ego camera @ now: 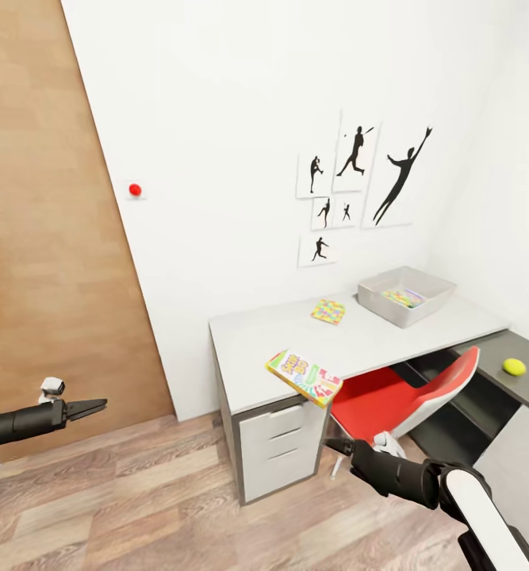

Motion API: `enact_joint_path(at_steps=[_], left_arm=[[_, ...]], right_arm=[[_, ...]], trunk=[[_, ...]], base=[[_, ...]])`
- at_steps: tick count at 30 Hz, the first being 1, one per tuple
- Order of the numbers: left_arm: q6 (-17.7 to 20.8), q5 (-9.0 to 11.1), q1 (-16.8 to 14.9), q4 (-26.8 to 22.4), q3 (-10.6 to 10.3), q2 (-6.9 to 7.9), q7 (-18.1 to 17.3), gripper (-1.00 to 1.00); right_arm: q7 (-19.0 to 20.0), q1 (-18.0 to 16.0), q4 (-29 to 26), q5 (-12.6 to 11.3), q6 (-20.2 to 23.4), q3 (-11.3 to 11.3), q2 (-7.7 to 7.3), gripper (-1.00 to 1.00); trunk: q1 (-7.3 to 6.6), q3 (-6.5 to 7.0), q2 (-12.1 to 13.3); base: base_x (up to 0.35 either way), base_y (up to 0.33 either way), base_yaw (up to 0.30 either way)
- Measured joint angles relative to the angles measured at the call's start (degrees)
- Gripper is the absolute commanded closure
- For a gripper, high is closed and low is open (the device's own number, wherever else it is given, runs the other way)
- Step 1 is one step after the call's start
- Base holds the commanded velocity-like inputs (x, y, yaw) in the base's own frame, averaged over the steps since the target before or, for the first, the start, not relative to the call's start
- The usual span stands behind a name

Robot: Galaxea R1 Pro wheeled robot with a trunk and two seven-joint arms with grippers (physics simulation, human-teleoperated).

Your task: Put all the toys in the child's room - the three board games (two on the bed and one on the table), the two jigsaw puzzles on the table, and the tennis ball on the table - inside the toy box on the table in the child's room.

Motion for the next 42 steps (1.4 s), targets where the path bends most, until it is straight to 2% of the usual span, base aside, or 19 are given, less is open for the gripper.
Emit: enact_joint_path(at_steps=[42], left_arm=[[0.0, 0.0, 0.0, 0.0, 0.0, -0.05, 0.0, -1.00]], right_arm=[[0.0, 0.0, 0.0, 0.1, -0.5, 0.0, 0.00, -1.00]], trunk=[[0.00, 0.00, 0.0]], base=[[0.000, 0.000, -0.269]])
